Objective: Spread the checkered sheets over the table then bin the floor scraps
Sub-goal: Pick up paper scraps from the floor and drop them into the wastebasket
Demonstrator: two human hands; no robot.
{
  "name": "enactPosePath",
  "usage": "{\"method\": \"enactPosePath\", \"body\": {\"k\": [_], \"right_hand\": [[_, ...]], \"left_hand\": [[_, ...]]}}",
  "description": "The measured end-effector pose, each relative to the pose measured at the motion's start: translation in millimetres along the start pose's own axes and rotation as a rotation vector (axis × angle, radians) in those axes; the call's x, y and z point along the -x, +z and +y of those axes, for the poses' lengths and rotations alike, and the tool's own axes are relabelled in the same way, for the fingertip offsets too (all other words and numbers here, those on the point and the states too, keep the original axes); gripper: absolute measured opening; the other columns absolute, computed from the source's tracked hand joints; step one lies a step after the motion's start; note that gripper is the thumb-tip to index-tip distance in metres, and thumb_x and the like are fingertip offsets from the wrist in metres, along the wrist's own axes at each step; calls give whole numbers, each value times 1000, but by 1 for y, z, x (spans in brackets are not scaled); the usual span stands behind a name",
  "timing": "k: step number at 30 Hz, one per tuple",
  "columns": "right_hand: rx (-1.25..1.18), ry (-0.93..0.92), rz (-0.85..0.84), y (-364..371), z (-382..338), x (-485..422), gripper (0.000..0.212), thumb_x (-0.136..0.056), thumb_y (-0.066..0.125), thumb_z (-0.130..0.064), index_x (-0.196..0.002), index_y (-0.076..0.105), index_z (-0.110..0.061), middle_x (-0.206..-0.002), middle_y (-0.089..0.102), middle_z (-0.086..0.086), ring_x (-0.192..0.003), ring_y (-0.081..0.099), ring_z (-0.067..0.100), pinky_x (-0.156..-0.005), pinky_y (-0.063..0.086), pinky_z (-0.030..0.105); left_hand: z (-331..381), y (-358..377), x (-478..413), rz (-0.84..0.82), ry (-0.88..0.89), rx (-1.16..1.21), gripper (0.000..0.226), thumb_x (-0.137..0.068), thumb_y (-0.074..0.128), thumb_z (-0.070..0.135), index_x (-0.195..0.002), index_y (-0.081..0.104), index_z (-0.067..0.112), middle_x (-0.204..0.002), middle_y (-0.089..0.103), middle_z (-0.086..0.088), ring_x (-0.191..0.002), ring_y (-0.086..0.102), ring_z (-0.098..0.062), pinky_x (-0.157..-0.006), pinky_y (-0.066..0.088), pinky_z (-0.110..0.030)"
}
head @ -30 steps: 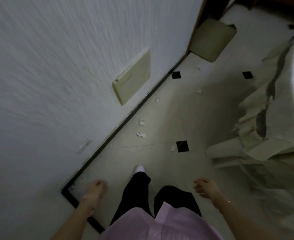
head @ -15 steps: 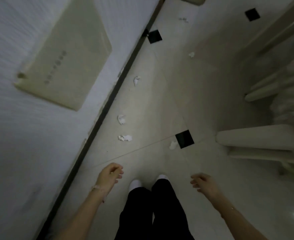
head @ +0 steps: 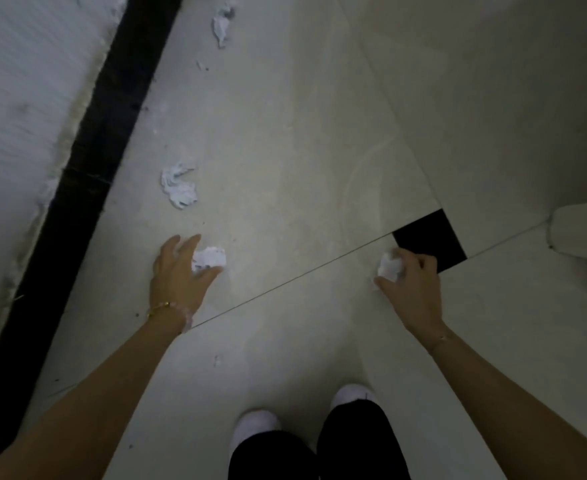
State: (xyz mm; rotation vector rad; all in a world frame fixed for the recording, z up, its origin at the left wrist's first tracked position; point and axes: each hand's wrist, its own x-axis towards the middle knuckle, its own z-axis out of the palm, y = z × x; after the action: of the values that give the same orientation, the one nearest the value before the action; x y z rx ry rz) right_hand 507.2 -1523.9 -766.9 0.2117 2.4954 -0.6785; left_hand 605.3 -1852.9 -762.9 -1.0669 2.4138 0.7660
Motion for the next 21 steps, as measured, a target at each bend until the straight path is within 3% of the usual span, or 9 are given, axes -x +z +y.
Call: {"method": "enactPosePath", "body": {"k": [5,10,11,13,15,19,21], "right_hand": [[12,-53,157,14,5,-2,19,-87,66,-15,-100,65,-1,-122,46,15,-74,47,16,-69,42,25],[-130,102,8,-15,2,19,15,-90,61,-9,-100,66,0,-97,66,16,-78,53,18,-61,37,20],[-168,142,-29,-28,-2,32,15,-90,60,-8,-101,66,0,-95,66,14,-78,53,18,-56,36,16],[-237,203,-84,-60,-14,61,17,-89,59,-6,-105,63,-2,-95,64,12,-78,54,19,-57,39,12],[-339,242,-119,-103,-36,97,23,-89,58,-3,-112,60,-4,-98,63,12,-82,56,21,-70,49,23],[-436,271,-112,-220,-95,178,23,-94,55,-11,-114,62,-1,-98,63,20,-89,61,34,-75,54,31],[-452,263,-107,-284,-130,218,24,-96,52,-10,-112,63,3,-95,63,22,-85,60,34,-85,55,42]], "left_hand": [[0,20,-3,143,56,49,20,-83,69,16,-96,65,1,-111,52,-21,-100,52,-35,-81,47,-40],[20,-3,30,36,-103,385,13,-85,67,16,-82,58,7,-73,56,-7,-70,52,-18,-54,44,-13],[27,-16,44,14,-128,442,11,-85,67,14,-84,59,7,-73,56,-5,-70,52,-17,-51,43,-8],[43,-47,72,-62,-155,512,10,-86,66,11,-94,60,9,-82,58,-7,-74,54,-19,-52,46,-11],[65,-89,106,-145,-146,562,13,-88,63,7,-101,61,10,-87,59,-9,-76,54,-21,-54,48,-14],[127,-204,186,-220,-109,632,13,-88,63,12,-99,65,6,-89,62,-11,-77,55,-22,-72,47,-30],[163,-268,228,-217,-79,627,10,-88,63,14,-96,65,9,-91,62,-12,-79,57,-22,-69,49,-31]]}}
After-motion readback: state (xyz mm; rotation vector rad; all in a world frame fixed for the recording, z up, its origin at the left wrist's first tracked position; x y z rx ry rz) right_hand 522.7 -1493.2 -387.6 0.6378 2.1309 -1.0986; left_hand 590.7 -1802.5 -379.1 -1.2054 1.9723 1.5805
